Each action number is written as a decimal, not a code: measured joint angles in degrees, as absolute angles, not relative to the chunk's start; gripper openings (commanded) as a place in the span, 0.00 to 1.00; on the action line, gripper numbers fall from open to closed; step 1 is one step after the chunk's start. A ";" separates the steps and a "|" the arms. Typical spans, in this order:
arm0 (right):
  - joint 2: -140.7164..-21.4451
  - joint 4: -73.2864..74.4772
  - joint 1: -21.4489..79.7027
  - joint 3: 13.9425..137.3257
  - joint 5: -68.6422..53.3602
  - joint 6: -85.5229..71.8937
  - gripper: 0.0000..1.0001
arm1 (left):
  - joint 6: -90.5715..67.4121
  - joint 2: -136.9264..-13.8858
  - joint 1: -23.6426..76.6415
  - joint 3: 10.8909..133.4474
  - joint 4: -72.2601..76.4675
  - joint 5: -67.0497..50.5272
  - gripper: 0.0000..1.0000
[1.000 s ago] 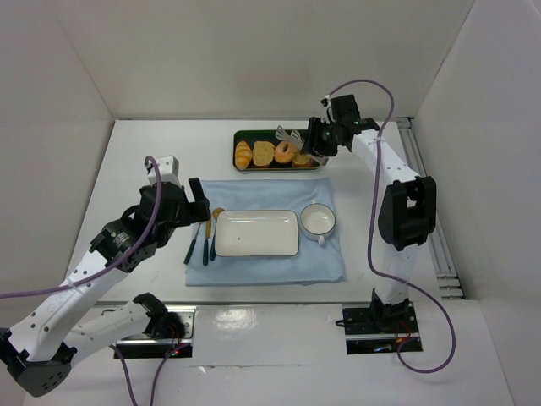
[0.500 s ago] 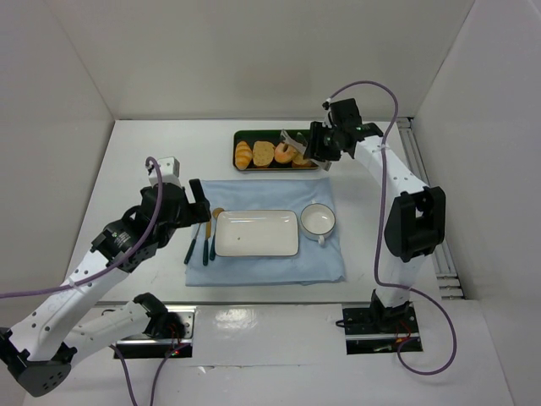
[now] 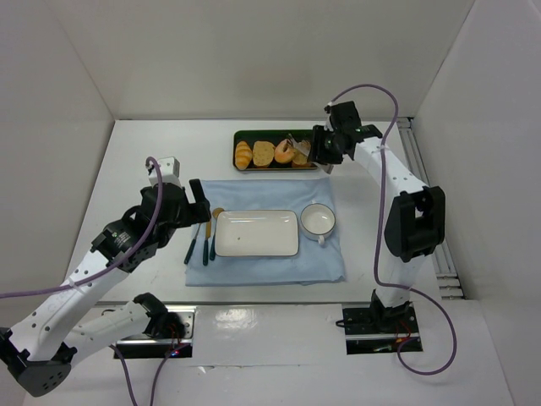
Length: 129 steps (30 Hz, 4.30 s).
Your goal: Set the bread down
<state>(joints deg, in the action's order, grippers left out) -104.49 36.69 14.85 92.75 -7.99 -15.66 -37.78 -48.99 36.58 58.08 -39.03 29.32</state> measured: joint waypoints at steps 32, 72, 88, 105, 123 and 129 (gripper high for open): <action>-102.76 34.65 17.54 86.30 -8.49 -18.55 0.16 | -39.27 -47.86 36.58 57.69 -39.88 28.84 0.97; -72.58 74.35 45.65 75.90 -10.66 -28.49 0.14 | -39.29 -49.08 36.58 56.07 -38.59 28.25 0.97; -72.44 73.65 51.57 75.35 -5.10 -34.26 0.42 | -39.51 -46.06 36.58 56.07 -38.96 28.16 0.97; -72.44 72.66 51.62 74.19 -1.78 -35.83 0.53 | -39.53 -45.78 36.58 55.86 -39.05 27.57 0.97; -82.61 72.01 50.68 90.76 14.63 -33.87 0.53 | -40.80 -45.71 36.58 55.55 -39.03 26.76 0.97; -82.52 66.61 38.30 89.73 19.73 -31.18 0.53 | -40.80 -45.63 36.58 54.59 -39.13 26.74 0.97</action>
<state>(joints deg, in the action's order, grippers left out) -82.52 66.61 38.30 89.73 19.73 -31.18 -40.80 -45.63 36.58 54.59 -39.13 26.74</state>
